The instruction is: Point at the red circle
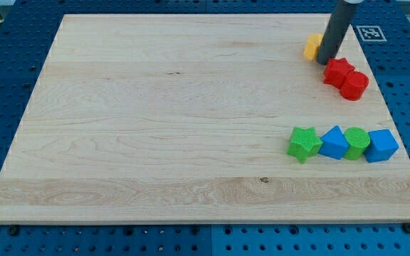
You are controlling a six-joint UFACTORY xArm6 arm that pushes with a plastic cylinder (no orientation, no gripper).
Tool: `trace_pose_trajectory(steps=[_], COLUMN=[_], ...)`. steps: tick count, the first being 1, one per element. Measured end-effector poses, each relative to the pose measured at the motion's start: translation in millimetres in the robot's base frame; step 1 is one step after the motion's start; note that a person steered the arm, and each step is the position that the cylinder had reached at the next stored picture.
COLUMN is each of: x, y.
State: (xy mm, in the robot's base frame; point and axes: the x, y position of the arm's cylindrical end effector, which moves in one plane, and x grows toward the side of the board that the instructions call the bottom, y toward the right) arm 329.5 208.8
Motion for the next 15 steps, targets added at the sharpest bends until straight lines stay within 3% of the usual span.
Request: trace_pose_trajectory(steps=[6, 10, 13, 15], x=[-21.4, 82.4, 115.9, 110.4], y=[-18.2, -20.4, 31.2, 63.3])
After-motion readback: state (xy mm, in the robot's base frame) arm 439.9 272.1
